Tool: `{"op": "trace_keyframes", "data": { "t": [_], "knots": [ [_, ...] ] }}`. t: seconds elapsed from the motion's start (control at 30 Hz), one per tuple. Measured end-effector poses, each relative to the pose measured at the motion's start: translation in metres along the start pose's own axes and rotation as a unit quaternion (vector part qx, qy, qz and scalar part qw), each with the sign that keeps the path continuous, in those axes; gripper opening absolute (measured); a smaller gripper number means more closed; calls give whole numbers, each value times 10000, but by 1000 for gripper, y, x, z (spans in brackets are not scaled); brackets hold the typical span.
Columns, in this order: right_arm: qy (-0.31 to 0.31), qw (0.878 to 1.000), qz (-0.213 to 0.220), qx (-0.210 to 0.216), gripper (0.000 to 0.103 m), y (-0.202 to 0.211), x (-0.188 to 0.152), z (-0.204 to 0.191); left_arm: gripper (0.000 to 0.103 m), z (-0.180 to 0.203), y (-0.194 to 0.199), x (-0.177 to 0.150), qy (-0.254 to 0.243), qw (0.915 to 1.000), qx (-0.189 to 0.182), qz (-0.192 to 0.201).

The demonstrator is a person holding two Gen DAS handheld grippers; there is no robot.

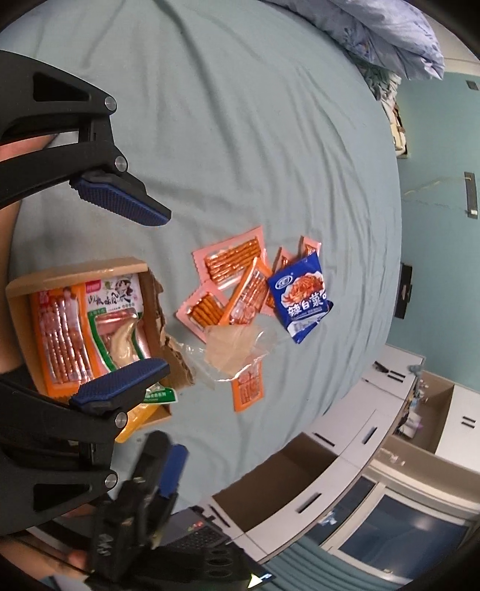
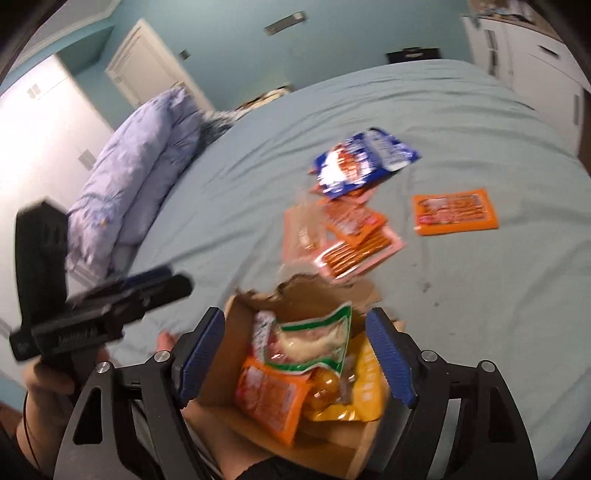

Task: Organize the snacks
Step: 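Carry both packets over the box and open both grippers, then grasp an orange sausage packet with the right gripper while the left gripper grasps another orange packet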

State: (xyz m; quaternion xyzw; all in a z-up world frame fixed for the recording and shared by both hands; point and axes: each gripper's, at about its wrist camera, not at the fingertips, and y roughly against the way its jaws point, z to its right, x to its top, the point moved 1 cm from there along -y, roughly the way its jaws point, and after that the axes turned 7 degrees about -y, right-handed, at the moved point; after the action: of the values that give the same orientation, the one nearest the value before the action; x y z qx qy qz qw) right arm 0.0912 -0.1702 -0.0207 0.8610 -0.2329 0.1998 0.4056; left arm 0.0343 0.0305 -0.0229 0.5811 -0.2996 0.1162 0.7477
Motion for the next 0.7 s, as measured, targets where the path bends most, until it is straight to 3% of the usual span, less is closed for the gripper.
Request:
{"op": "trace_keyframes", "data": {
  "t": [0.27,0.5,0.7],
  "knots": [
    [-199,9955,469,-800,78,17,12,2,75,-3,-6,-1,50,9999,44,-157],
    [55,9916,563,-1167,78,26,-3,-7,75,-5,-4,-1,125,9997,98,-181],
    [89,9904,767,-1144,78,31,1,-8,75,-8,3,2,143,9998,158,-18]
  ]
}}
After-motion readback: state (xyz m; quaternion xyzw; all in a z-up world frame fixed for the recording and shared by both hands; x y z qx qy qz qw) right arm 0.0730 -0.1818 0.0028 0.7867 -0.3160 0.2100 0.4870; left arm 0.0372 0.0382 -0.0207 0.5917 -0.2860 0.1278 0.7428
